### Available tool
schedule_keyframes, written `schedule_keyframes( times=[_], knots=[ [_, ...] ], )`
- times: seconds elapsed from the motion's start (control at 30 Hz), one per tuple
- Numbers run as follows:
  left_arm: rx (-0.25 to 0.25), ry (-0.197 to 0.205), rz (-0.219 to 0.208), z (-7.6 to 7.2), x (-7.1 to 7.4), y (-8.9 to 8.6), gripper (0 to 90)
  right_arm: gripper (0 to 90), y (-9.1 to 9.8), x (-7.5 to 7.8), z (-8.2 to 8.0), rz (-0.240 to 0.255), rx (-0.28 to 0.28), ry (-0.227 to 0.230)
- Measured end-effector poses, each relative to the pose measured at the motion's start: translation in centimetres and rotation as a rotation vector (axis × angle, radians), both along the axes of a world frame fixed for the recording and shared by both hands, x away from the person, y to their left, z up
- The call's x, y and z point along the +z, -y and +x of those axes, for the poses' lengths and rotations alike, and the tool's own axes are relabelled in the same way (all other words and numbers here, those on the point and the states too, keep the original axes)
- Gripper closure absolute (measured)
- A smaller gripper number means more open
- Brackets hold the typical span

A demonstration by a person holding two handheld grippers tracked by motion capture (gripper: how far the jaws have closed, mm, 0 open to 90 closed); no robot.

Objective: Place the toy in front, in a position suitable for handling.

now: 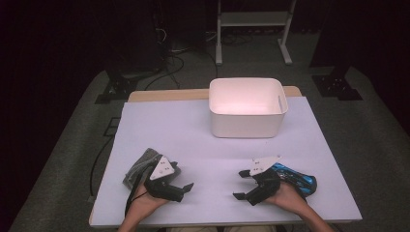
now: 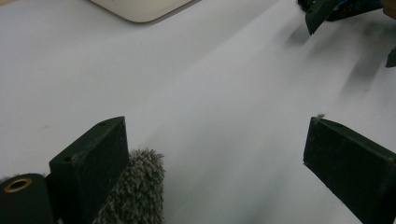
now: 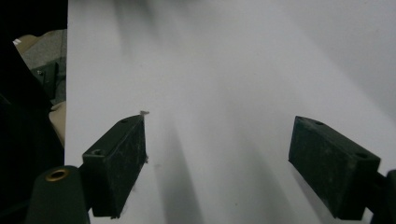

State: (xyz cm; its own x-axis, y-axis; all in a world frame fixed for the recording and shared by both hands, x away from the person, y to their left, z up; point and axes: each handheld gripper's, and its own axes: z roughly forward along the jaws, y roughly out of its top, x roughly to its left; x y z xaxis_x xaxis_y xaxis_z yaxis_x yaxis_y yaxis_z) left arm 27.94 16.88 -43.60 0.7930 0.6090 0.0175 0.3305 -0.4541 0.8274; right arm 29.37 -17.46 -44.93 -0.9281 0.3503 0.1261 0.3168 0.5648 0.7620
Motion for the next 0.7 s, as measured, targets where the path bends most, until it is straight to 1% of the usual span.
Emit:
schedule_keyframes(
  times=[0.13,0.3,0.4,0.5,0.6,0.63,0.67,0.7],
  knots=[
    [0.004,-0.004,-0.002,0.1,0.0,0.0,6.1,17.8,0.2,0.1,0.2,0.014,-0.001,-0.008],
    [0.006,-0.008,0.015,0.0,-0.2,0.0,6.1,17.8,0.5,0.3,0.7,0.032,-0.004,-0.034],
    [0.002,-0.004,0.018,0.0,-0.2,-0.1,6.1,17.8,0.6,0.6,0.8,0.024,0.005,-0.023],
    [0.003,0.0,0.01,-0.1,-0.1,-0.1,6.1,17.8,0.9,1.1,0.8,0.03,0.002,-0.028],
    [-0.001,-0.001,0.01,-0.1,-0.2,0.0,6.1,17.8,1.3,1.4,0.9,0.031,-0.006,-0.033],
    [-0.006,0.0,0.014,-0.2,-0.1,0.0,6.1,17.8,1.8,1.8,1.0,0.03,-0.018,-0.034],
    [-0.006,0.0,0.014,-0.2,-0.1,0.0,6.1,17.8,1.8,1.8,1.0,0.03,-0.018,-0.034],
    [-0.009,0.001,0.016,-0.3,-0.1,0.1,6.1,17.8,2.3,2.3,1.1,0.012,-0.029,-0.026]
  ],
)
